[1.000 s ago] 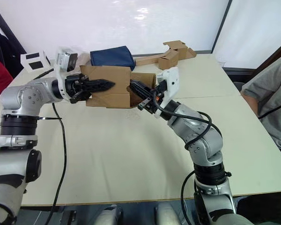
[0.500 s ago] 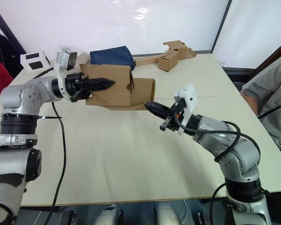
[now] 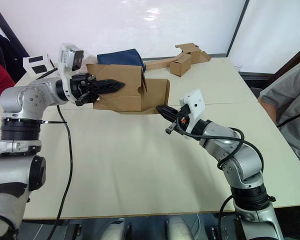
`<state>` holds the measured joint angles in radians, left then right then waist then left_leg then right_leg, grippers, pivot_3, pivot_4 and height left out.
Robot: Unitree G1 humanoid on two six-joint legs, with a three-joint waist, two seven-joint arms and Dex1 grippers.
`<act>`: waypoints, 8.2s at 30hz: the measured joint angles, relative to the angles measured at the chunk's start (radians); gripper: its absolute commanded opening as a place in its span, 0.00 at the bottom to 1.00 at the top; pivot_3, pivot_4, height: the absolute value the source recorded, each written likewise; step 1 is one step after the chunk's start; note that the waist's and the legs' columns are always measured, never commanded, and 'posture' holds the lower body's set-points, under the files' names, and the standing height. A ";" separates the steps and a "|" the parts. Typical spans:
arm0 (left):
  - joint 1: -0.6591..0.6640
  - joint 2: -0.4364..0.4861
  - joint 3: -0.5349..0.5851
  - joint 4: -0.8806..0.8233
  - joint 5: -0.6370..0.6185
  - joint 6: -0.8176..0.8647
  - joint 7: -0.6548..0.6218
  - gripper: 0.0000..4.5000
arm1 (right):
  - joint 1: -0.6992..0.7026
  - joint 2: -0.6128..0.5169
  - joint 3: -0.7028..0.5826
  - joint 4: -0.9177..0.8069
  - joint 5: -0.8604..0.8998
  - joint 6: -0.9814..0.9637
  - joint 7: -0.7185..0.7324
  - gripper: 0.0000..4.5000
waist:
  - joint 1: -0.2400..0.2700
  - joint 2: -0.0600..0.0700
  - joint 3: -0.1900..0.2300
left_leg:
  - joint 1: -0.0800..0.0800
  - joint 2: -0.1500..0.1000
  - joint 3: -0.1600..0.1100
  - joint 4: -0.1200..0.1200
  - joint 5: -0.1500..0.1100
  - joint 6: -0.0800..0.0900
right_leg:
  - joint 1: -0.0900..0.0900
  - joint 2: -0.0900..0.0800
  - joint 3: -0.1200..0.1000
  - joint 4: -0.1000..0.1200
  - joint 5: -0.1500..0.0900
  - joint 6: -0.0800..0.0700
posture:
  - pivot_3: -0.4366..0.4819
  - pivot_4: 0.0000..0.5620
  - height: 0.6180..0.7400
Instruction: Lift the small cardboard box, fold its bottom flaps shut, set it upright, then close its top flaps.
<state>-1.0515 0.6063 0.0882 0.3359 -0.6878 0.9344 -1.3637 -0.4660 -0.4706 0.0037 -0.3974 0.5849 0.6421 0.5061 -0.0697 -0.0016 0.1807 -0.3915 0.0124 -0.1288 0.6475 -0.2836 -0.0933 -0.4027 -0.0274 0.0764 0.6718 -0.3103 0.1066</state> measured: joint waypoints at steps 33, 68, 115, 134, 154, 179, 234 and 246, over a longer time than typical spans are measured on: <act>-0.004 -0.018 -0.018 0.007 0.001 -0.027 0.018 0.00 | 0.072 -0.094 0.060 -0.048 0.038 0.064 0.091 0.01 | 0.000 0.000 0.000 | 0.000 0.000 0.000 0.000 0.000 0.000 | 0.000 0.000 0.000 0.000 0.000 0.000 | 0.48 0.27 1.00; 0.038 -0.020 -0.019 -0.064 -0.021 -0.002 0.037 0.00 | -0.060 0.026 0.043 0.009 0.045 0.043 0.140 0.01 | 0.000 0.000 0.000 | 0.000 0.000 0.000 0.000 0.000 0.000 | 0.000 0.000 0.000 0.000 0.000 0.000 | 0.48 0.27 1.00; -0.019 -0.027 0.005 -0.001 -0.011 -0.131 0.054 0.00 | -0.187 0.021 -0.355 0.290 0.259 0.012 0.005 0.01 | -0.003 0.000 0.000 | 0.000 0.000 0.000 0.000 0.000 0.000 | 0.000 0.000 0.000 0.001 0.000 0.000 | 0.48 0.27 1.00; -0.019 -0.059 0.005 -0.005 -0.012 -0.131 0.073 0.00 | -0.146 0.159 -0.210 0.196 0.375 0.085 0.044 0.01 | -0.001 0.000 0.000 | 0.000 0.000 0.000 0.000 0.002 -0.004 | 0.000 0.000 0.001 0.001 0.000 0.000 | 0.48 0.27 1.00; -0.018 -0.061 0.012 -0.004 -0.025 -0.113 0.089 0.00 | -0.074 0.288 -0.235 0.174 0.583 0.107 -0.054 0.52 | -0.002 0.000 0.000 | 0.000 0.000 0.000 0.000 0.002 -0.004 | -0.001 0.000 0.001 0.001 0.000 0.000 | 0.48 0.27 1.00; -0.014 -0.058 0.018 -0.005 -0.042 -0.087 0.101 0.00 | -0.025 0.369 -0.212 0.194 0.575 0.001 -0.100 0.19 | -0.002 0.000 0.000 | 0.000 0.000 0.000 0.000 0.002 -0.005 | -0.001 0.000 0.001 0.001 0.000 0.000 | 0.48 0.27 1.00; -0.014 -0.077 0.044 0.012 -0.040 -0.099 0.138 0.00 | 0.008 0.379 -0.223 0.124 0.638 -0.011 -0.216 0.00 | -0.002 0.000 0.000 | 0.000 0.000 0.000 0.000 0.002 -0.004 | -0.001 0.000 0.001 0.001 0.000 0.000 | 0.48 0.27 1.00; -0.014 -0.081 0.044 0.013 -0.041 -0.097 0.148 0.00 | -0.008 0.381 -0.132 0.143 0.579 0.012 -0.210 0.00 | -0.002 0.000 0.000 | 0.000 0.000 0.000 0.000 0.002 -0.004 | -0.001 0.000 0.001 0.001 0.000 0.000 | 0.48 0.27 1.00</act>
<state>-1.0654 0.5251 0.1320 0.3491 -0.7284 0.8370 -1.2156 -0.4736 -0.0894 -0.1285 -0.2548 1.1639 0.6544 0.2959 -0.0717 -0.0012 0.1809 -0.3914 0.0125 -0.1286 0.6473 -0.2812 -0.0976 -0.4037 -0.0272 0.0771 0.6732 -0.3103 0.1065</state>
